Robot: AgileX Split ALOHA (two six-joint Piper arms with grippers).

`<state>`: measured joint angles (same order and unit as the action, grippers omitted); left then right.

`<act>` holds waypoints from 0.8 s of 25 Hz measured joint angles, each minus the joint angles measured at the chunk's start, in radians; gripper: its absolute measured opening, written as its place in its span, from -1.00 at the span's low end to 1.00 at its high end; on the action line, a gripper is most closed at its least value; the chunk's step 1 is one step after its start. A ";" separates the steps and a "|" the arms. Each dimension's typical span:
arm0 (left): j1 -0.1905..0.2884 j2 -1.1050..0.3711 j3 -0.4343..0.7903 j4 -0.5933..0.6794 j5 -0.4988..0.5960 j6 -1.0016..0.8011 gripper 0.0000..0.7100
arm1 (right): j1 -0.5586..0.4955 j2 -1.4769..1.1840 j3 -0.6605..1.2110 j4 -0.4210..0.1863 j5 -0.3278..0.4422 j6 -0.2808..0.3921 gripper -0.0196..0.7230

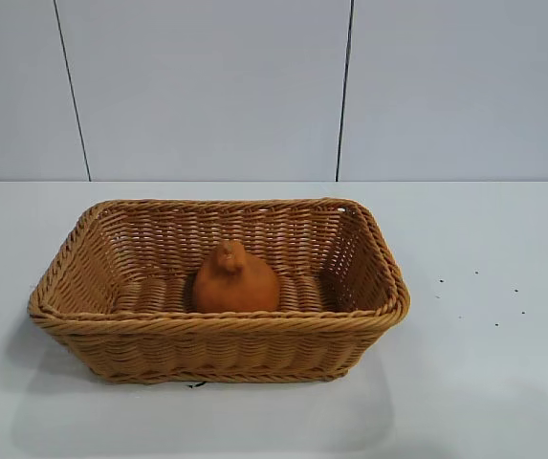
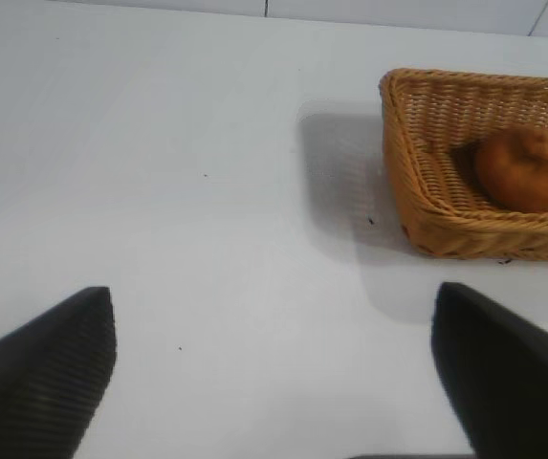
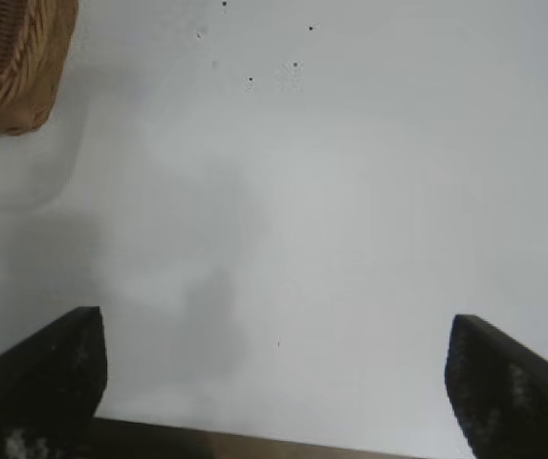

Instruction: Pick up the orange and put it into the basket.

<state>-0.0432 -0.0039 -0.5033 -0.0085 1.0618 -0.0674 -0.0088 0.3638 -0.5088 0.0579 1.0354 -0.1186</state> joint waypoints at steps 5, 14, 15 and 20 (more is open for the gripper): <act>0.000 0.000 0.000 0.000 0.000 0.000 0.82 | 0.000 -0.175 0.006 0.000 -0.011 -0.001 0.93; 0.000 0.000 0.000 0.000 0.000 0.000 0.82 | 0.000 -0.367 0.006 0.000 -0.014 -0.001 0.93; 0.000 0.000 0.000 0.000 0.000 0.000 0.82 | 0.000 -0.367 0.006 0.001 -0.015 -0.001 0.93; 0.000 0.000 0.000 0.000 0.000 0.000 0.82 | 0.000 -0.367 0.006 0.001 -0.015 -0.001 0.93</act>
<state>-0.0432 -0.0039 -0.5033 -0.0085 1.0618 -0.0674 -0.0088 -0.0035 -0.5031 0.0588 1.0204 -0.1193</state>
